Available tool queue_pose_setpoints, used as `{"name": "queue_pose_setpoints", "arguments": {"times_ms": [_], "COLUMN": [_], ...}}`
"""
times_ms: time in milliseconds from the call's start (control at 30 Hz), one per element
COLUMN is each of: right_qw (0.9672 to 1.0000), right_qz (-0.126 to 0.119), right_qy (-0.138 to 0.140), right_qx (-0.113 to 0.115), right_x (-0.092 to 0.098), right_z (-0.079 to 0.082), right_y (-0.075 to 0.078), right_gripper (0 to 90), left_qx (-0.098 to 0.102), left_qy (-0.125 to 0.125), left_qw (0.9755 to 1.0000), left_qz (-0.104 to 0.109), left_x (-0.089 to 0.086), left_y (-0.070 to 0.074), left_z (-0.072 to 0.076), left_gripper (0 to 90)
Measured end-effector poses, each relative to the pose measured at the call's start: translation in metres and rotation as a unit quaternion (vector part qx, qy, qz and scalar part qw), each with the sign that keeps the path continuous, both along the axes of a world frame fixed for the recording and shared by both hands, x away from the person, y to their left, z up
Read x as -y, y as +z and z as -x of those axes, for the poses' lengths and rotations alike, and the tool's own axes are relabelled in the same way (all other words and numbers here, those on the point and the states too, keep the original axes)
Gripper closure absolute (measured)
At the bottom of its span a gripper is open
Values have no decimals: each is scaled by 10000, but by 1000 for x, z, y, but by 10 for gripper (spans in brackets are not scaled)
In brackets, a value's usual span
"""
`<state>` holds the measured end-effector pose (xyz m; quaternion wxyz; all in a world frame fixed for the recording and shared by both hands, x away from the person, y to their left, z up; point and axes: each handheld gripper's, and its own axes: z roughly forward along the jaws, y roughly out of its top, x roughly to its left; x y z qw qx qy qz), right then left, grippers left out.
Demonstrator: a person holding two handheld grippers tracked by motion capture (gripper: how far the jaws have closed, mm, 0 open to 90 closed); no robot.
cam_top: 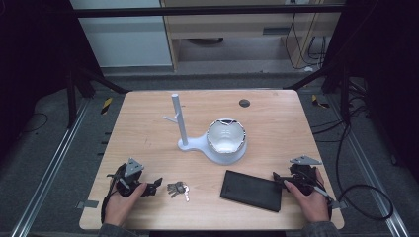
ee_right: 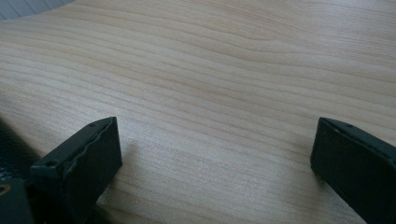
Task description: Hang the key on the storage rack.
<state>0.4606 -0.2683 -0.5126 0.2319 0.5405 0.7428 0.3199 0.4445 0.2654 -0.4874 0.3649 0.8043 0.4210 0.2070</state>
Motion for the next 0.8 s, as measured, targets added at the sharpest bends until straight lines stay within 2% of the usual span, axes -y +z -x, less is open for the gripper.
{"name": "queue_pose_setpoints", "arguments": {"times_ms": [167, 200, 267, 300, 333, 367, 433, 467, 500, 533, 567, 633, 767, 800], "right_qw": [10000, 10000, 10000, 10000, 10000, 10000, 10000, 10000, 10000, 10000, 10000, 10000, 10000, 10000], "right_qz": [0, 0, 12, 9, 9, 10, 7, 7, 9, 9, -7, 18, 4, 19], "right_qy": [-14, -14, 7, 8, 8, 8, 10, 10, 20, 20, 12, 23, 17, 25], "right_qx": [1, 1, 1, 0, 0, 0, -2, -2, -1, -1, -4, 19, 14, 22], "right_x": [0, 0, 0, 0, 0, 0, 0, 0, 0, 0, 0, 0, -1, 0], "right_z": [0, 0, 0, 0, 0, 0, 0, 0, 0, 0, 0, 0, 1, 1], "right_y": [0, 0, 0, 0, 0, 0, 0, 0, 0, 0, 0, 0, 0, 0], "right_gripper": [21, 21, 21, 21, 21, 21, 20, 20, 21, 21, 20, 21, 21, 21], "left_qx": [-149, -149, -238, -364, -364, -441, -650, -682, -792, -792, -810, -898, -1057, -1089], "left_qy": [-430, -430, -611, -823, -823, -908, -1085, -1154, -1258, -1258, -1323, -1501, -1657, -1717], "left_qw": [9990, 9990, 9978, 9957, 9957, 9945, 9916, 9902, 9869, 9869, 9851, 9800, 9727, 9691], "left_qz": [20, 20, -82, -224, -224, -267, -282, -388, -632, -632, -742, -953, -1236, -1398], "left_x": [15, 15, 23, 31, 31, 35, 41, 44, 49, 49, 51, 55, 57, 58], "left_y": [6, 6, 8, 10, 10, 10, 12, 13, 15, 15, 16, 21, 27, 29], "left_z": [9, 9, 9, 8, 8, 7, 4, 4, 2, 2, 2, 1, -1, -3], "left_gripper": [44, 40, 35, 35, 36, 39, 53, 53, 76, 76, 86, 101, 117, 129]}}
